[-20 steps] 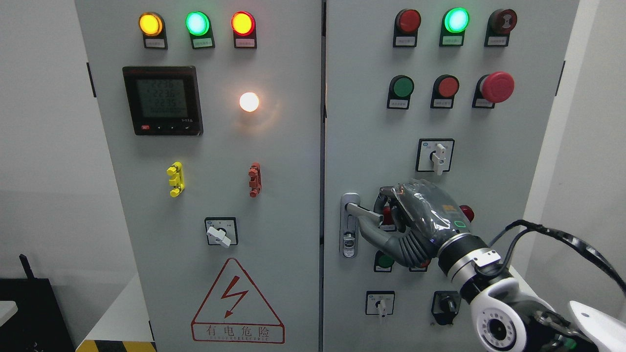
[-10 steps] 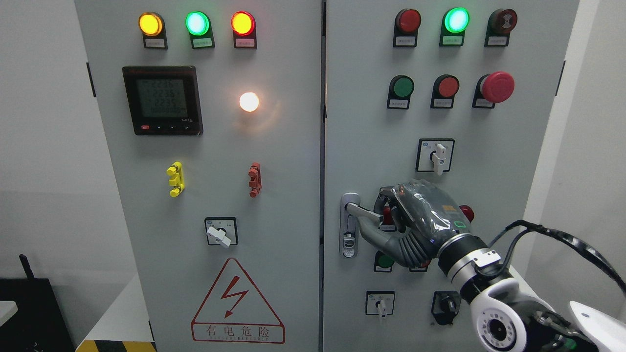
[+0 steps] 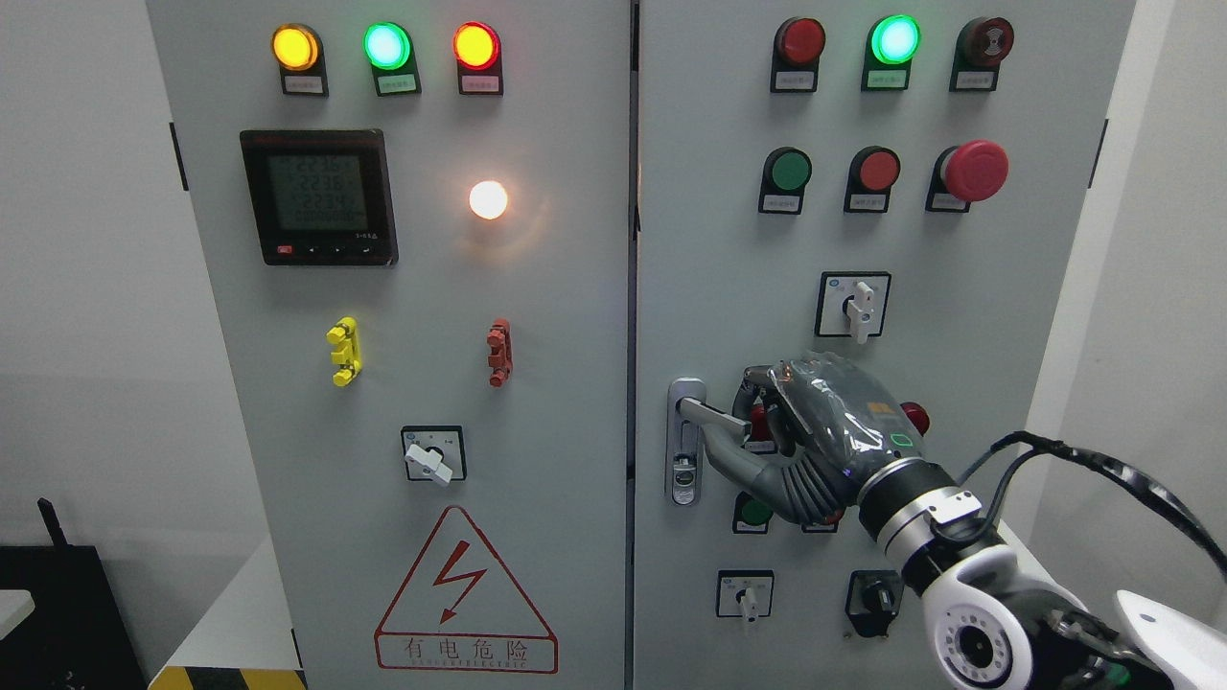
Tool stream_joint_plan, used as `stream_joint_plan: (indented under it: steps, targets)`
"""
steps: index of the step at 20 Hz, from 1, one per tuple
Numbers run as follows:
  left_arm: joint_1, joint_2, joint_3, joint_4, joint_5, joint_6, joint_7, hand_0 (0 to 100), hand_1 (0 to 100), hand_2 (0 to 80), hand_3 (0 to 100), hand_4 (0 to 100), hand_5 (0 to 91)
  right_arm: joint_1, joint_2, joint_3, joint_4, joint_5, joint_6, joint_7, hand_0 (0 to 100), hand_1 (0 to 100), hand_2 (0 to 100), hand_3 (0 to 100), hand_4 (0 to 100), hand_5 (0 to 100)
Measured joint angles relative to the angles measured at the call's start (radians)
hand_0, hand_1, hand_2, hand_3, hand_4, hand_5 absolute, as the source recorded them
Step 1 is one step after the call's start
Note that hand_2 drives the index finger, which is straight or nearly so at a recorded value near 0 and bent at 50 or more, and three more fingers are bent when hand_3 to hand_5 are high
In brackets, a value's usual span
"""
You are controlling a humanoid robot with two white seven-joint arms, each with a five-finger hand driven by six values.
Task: Release door handle
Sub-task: 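Keep the right hand gripping the turned silver handle, then pull the silver handle outward with the right hand to unlatch the door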
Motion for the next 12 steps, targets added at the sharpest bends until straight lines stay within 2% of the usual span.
stream_joint_plan:
  steps: [12]
  targets:
    - [0.0,0.0,0.0,0.0,0.0,0.0,0.0,12,39,0.0,0,0,0.0,0.001,-0.003,0.0,-0.001,0.0,-0.033,-0.005,50,37,85,100,100,99]
